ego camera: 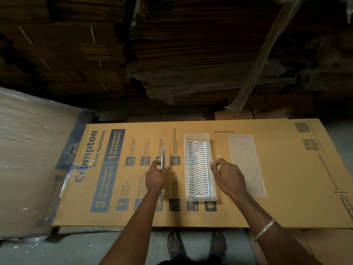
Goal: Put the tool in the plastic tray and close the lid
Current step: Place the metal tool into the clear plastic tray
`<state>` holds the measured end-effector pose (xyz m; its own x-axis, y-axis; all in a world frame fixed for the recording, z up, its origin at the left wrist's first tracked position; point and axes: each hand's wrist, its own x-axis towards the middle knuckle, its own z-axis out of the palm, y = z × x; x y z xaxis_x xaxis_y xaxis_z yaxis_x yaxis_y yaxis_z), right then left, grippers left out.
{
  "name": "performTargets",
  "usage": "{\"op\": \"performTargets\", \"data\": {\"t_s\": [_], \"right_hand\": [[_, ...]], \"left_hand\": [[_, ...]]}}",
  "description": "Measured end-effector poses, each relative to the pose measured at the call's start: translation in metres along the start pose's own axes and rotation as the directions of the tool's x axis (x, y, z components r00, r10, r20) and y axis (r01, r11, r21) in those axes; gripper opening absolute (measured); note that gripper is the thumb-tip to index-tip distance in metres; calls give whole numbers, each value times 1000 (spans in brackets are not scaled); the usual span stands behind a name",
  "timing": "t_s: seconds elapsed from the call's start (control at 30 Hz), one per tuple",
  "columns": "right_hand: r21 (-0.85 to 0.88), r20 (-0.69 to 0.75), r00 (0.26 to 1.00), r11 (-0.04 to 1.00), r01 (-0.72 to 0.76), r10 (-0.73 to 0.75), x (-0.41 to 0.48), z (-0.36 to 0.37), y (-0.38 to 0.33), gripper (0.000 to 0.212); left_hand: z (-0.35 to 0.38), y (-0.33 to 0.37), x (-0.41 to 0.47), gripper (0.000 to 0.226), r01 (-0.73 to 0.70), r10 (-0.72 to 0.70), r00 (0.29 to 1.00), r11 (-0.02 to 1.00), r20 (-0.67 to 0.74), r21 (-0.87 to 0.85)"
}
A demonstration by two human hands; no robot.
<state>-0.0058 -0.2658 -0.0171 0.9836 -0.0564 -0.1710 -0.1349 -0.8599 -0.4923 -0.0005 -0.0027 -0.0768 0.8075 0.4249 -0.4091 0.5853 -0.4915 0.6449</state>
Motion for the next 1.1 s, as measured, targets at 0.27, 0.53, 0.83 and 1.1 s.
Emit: {"op": "performTargets", "data": {"t_s": [0.27, 0.53, 0.83, 1.1], "right_hand": [[24, -8, 1000, 1000, 16, -16, 9, -4, -4, 38], [33, -23, 1000, 999, 19, -19, 17, -11, -8, 41], [36, -53, 998, 999, 24, -22, 20, -17, -9, 42], [48, -75, 997, 998, 28, -24, 25, -19, -9, 44]], "left_hand": [[-15, 57, -23, 38, 88, 98, 959, 789, 266, -609], [-23, 99, -38, 36, 142, 131, 943, 672, 305, -727], [-25, 112, -47, 29, 36, 213, 948, 669, 238, -743], [-30, 120, -54, 38, -62, 303, 929, 691, 211, -720]]}}
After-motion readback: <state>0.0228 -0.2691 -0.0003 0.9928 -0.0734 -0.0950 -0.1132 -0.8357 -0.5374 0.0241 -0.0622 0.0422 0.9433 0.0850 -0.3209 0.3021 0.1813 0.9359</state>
